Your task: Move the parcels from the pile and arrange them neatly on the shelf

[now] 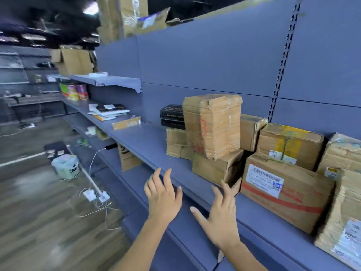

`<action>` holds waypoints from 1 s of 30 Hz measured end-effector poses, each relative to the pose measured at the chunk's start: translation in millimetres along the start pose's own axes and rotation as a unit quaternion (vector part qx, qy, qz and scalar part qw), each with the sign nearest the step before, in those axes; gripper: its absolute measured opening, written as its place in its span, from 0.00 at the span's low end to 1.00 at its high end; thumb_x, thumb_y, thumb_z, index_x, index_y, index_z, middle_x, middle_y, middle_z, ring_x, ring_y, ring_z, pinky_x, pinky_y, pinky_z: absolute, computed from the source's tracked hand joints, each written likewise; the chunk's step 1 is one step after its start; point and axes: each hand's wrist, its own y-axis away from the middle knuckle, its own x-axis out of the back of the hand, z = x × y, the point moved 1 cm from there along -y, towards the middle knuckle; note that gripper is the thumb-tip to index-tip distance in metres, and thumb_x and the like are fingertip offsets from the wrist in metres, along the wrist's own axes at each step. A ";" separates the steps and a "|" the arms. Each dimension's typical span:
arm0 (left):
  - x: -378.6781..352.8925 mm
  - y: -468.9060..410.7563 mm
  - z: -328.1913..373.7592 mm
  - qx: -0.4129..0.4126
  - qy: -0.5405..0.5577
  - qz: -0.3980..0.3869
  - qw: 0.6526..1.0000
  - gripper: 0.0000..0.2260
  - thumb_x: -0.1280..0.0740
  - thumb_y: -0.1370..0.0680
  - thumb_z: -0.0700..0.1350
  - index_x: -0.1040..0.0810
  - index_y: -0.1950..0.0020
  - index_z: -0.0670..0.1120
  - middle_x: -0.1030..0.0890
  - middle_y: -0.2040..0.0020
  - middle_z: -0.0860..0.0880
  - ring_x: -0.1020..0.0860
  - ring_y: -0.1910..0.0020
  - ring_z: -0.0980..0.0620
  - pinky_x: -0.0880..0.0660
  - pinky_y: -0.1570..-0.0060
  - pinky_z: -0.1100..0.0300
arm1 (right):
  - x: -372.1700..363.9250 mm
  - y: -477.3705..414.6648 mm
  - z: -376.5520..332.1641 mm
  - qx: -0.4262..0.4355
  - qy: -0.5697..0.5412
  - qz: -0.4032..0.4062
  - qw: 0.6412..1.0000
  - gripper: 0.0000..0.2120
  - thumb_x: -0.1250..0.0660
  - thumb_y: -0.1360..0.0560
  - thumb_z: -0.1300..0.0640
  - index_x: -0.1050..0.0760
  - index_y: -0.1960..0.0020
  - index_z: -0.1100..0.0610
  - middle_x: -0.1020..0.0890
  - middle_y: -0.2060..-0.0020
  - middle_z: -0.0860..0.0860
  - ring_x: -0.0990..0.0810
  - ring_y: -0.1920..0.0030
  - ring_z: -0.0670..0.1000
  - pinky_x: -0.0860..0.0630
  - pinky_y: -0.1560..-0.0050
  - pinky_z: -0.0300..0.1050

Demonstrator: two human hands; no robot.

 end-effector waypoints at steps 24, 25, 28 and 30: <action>-81.3 -189.1 -175.7 -0.050 0.104 -0.090 0.989 0.27 0.38 0.22 0.57 0.41 0.28 0.47 0.41 0.29 0.46 0.39 0.32 0.45 0.40 0.34 0.52 | -161.1 -138.2 -91.3 -0.068 -0.100 0.020 0.992 0.38 0.39 0.26 0.34 0.48 0.25 0.53 0.52 0.25 0.47 0.50 0.24 0.50 0.37 0.30 0.46; -84.9 -198.2 -181.4 -0.057 0.105 -0.091 0.989 0.28 0.37 0.23 0.57 0.40 0.28 0.47 0.40 0.29 0.46 0.39 0.33 0.45 0.40 0.35 0.52 | -167.2 -144.5 -95.5 -0.074 -0.091 0.022 0.993 0.38 0.40 0.25 0.34 0.48 0.25 0.53 0.52 0.25 0.47 0.51 0.24 0.50 0.38 0.29 0.47; -95.3 -220.4 -190.8 -0.080 0.127 -0.094 0.984 0.29 0.35 0.24 0.57 0.38 0.28 0.45 0.37 0.30 0.46 0.36 0.35 0.45 0.38 0.36 0.52 | -181.9 -166.4 -104.3 -0.088 -0.056 0.030 0.994 0.39 0.41 0.25 0.33 0.48 0.24 0.53 0.52 0.24 0.49 0.51 0.24 0.50 0.43 0.27 0.45; -104.6 -235.3 -195.7 -0.095 0.149 -0.098 0.979 0.30 0.35 0.24 0.57 0.38 0.28 0.44 0.36 0.31 0.46 0.35 0.36 0.45 0.37 0.37 0.54 | -190.8 -183.8 -107.8 -0.092 -0.049 0.038 0.994 0.39 0.40 0.25 0.33 0.48 0.24 0.53 0.52 0.24 0.50 0.52 0.24 0.50 0.46 0.27 0.45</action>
